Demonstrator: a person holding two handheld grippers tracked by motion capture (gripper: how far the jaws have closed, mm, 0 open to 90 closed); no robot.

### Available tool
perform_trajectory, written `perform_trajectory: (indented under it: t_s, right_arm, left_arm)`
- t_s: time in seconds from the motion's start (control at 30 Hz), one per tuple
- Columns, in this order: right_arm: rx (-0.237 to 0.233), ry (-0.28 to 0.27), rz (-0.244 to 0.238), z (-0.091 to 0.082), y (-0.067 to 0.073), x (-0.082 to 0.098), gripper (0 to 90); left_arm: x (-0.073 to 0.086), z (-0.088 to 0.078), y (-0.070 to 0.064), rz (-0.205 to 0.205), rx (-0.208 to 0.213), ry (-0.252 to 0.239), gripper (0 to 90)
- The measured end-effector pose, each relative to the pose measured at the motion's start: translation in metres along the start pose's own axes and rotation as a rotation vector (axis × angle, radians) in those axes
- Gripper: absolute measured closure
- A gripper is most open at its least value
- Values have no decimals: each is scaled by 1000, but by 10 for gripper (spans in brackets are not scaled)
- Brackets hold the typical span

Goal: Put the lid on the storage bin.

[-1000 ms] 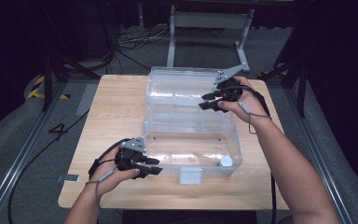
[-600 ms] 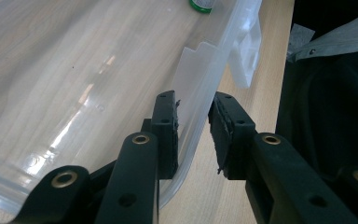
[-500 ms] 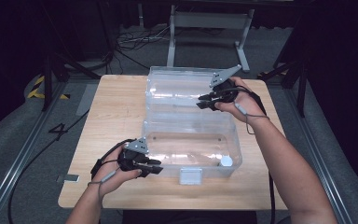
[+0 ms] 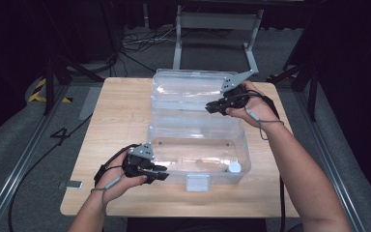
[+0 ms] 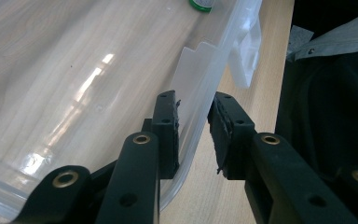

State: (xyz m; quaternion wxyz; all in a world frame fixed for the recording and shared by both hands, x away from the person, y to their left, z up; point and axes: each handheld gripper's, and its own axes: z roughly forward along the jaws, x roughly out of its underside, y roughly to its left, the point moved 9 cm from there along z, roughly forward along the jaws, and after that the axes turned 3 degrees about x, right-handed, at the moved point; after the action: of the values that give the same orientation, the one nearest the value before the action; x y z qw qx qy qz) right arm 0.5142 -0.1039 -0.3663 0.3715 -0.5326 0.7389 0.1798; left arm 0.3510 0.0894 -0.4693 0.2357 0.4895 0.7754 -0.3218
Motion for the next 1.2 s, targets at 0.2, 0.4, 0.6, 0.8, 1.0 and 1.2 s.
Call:
perform_trajectory:
  t_s: [0.2, 0.4, 0.6, 0.8, 1.0, 1.2]
  right_arm:
    - [-3, -2, -11, -4, 6, -1, 834]
    - [-8, -5, -21, -9, 14, -1, 839]
    - [-13, -10, -29, -12, 19, -1, 841]
    - [-16, -13, -38, -16, 25, -1, 844]
    - [-20, -14, -40, -18, 30, 0, 845]
    - [-25, -15, -39, -21, 35, 1, 847]
  left_arm:
    - [0, 0, 0, -2, -4, -1, 724]
    - [0, 0, 0, -3, -5, -1, 722]
    - [0, 0, 0, -3, -5, 0, 722]
    - [0, 0, 0, -10, -5, 0, 721]
    - [0, 0, 0, -14, -5, 0, 720]
    - [0, 1, -1, -16, -5, -2, 719]
